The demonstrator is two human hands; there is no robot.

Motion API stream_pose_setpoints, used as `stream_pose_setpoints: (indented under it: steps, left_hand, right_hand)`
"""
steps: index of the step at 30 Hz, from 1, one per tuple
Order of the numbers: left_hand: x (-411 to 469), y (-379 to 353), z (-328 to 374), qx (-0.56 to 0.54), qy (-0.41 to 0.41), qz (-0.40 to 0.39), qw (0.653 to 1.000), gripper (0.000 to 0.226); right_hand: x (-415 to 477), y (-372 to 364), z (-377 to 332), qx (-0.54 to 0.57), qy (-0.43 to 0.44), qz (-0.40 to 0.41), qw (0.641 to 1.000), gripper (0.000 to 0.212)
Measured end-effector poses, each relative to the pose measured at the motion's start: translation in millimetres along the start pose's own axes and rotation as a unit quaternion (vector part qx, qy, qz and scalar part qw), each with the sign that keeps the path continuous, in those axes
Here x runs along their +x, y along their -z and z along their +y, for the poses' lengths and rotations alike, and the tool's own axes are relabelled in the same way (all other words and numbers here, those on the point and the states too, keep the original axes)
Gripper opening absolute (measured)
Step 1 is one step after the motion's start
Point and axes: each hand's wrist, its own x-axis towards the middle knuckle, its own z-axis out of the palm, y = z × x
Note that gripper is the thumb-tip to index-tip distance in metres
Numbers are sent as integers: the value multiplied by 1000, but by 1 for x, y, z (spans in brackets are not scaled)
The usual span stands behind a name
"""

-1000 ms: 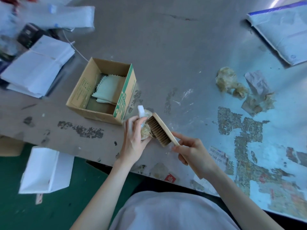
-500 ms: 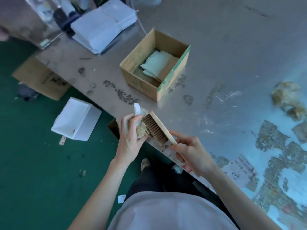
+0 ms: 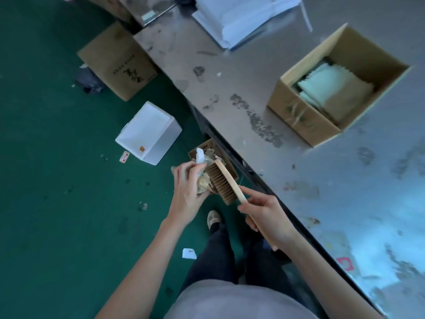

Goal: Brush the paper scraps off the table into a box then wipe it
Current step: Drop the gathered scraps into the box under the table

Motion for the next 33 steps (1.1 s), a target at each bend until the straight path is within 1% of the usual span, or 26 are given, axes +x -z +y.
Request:
stream_pose_setpoints:
  steps: [6,10,13,14,16,18,21,23,25,27,29,31,33]
  left_hand:
    - [27,-11,-69,42,-13,-63,997,65]
    - [54,-46,-112,64,-22,-103,992,61]
    - [70,-86,-145,69,-14,-119,990,55]
    - [75,-96,-151,66,4,-134,989,53]
    - [83,-129,-174,65,38,-138,988,54]
    - [94,-157,-193,65,77,-153,983,56]
    - [108,-209,-228,51,135,-146,979,51]
    - [113,-238,-246,24,200,-144,969,51]
    - [118,-257,-257,-34,286,-134,948,55]
    - [122,-278,-264,-96,366,-115,919,53]
    - [127,-291,-269,-159,428,-96,884,49]
    - [130,-304,-277,-199,463,-93,859,51]
    - [132,-316,-289,-203,477,-119,847,59]
  right_hand:
    - [50,-37,19,82,-76,26,993,42]
    - [105,-36,46,150,-141,54,977,37]
    - [149,-26,69,152,-161,53,974,32]
    - [162,-23,73,145,-168,58,973,31]
    - [197,-17,94,141,-178,61,972,30]
    - [231,-12,111,142,-193,83,967,24]
    - [286,-7,138,120,-194,95,969,15]
    - [315,-5,152,100,-200,111,968,11]
    - [340,-1,166,82,-205,123,968,9]
    - [365,5,183,43,-209,130,968,10]
    - [382,13,191,2,-208,142,968,9]
    - [399,19,203,-16,-199,145,969,10]
    - [411,23,213,-31,-188,153,970,19]
